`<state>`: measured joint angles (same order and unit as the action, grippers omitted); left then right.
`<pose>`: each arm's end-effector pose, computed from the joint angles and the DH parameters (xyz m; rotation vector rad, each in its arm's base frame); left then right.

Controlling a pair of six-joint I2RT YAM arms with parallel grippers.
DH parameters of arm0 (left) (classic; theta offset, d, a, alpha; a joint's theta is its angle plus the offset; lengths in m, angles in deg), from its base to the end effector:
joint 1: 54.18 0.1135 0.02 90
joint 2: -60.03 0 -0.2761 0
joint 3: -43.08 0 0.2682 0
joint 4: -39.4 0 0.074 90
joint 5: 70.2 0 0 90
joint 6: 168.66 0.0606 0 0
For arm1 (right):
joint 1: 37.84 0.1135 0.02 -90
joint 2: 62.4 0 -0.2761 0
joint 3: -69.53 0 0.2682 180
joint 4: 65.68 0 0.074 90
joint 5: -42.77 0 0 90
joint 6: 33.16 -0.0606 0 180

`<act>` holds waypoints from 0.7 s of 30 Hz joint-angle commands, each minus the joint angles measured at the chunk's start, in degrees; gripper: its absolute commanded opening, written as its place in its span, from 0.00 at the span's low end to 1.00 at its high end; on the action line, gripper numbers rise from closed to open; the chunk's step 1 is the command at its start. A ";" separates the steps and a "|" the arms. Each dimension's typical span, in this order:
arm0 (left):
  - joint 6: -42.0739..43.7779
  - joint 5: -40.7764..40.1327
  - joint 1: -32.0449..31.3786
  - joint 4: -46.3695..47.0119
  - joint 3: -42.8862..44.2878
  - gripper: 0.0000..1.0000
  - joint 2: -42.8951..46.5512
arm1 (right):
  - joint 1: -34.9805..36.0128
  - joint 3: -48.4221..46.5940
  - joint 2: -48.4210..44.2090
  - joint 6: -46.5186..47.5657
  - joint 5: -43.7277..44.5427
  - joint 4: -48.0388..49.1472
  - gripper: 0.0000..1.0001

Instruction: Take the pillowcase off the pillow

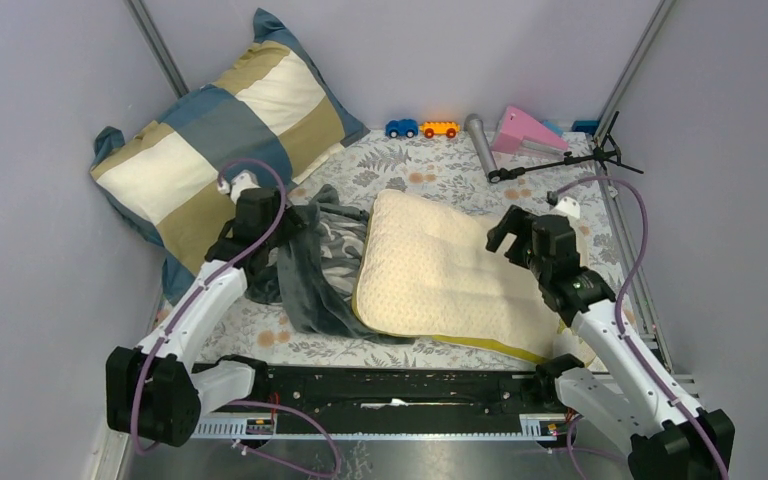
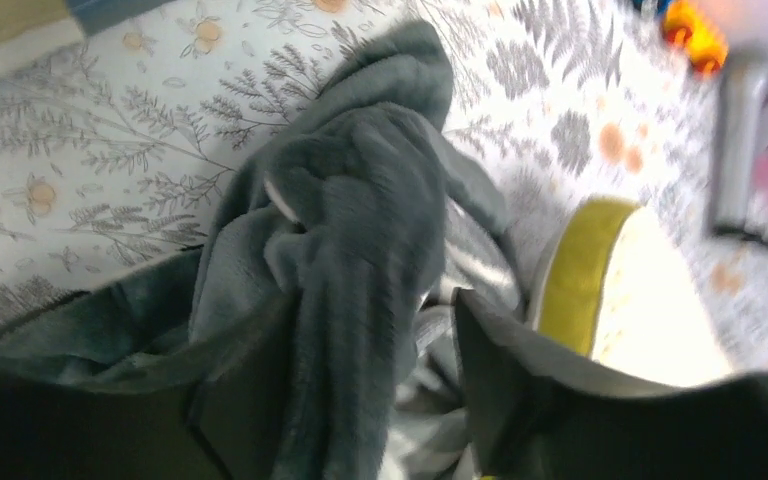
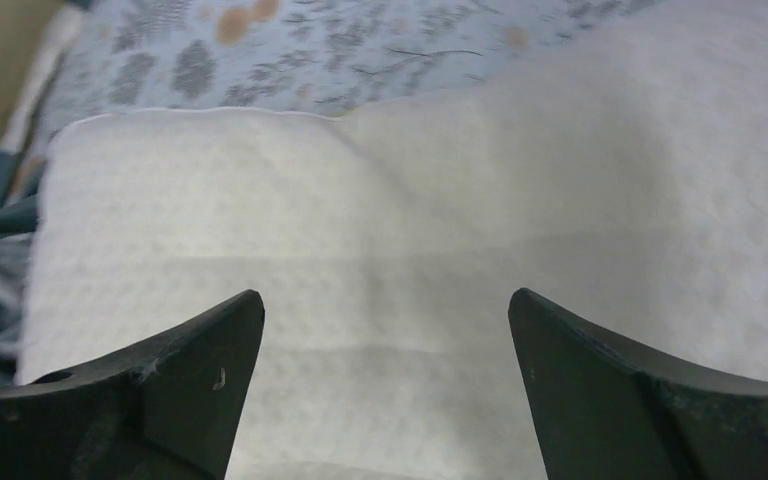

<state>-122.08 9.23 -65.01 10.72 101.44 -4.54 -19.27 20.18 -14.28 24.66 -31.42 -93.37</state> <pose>0.2748 -0.0412 0.2574 -0.7145 2.0681 -0.3400 0.2160 0.0551 0.2659 0.4114 1.9830 0.2824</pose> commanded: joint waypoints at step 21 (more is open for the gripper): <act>1.14 -1.70 -18.70 -2.46 -11.30 0.99 12.80 | 33.27 -24.20 33.98 6.31 -6.15 1.82 1.00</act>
<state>-119.68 7.61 -83.54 6.46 92.83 5.34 12.05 0.68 14.79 29.64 -38.79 -92.91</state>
